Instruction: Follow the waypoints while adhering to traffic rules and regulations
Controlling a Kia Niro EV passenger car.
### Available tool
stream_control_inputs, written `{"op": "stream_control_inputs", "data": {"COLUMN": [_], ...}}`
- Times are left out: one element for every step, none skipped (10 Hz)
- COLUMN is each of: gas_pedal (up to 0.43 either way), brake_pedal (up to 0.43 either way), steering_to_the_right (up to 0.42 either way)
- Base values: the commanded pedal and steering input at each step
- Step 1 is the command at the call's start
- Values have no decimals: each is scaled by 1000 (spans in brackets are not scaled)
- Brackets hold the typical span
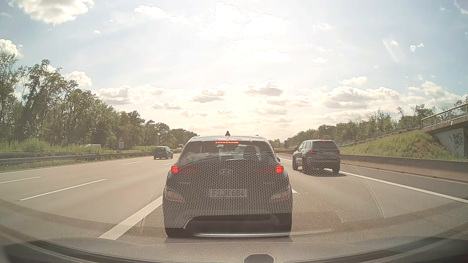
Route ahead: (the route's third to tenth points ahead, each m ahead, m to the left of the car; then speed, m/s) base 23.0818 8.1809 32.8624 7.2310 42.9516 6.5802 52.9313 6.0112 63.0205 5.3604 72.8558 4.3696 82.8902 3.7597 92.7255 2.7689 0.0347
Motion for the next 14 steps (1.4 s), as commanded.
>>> {"op": "stream_control_inputs", "data": {"gas_pedal": [0,0,0,0,0,0,0,0,0,0,0,0,0,0], "brake_pedal": [280,287,287,293,293,293,293,293,293,293,293,293,293,293], "steering_to_the_right": [-1,-1,0,0,0,-1,-1,0,-1,0,0,0,0,0]}}
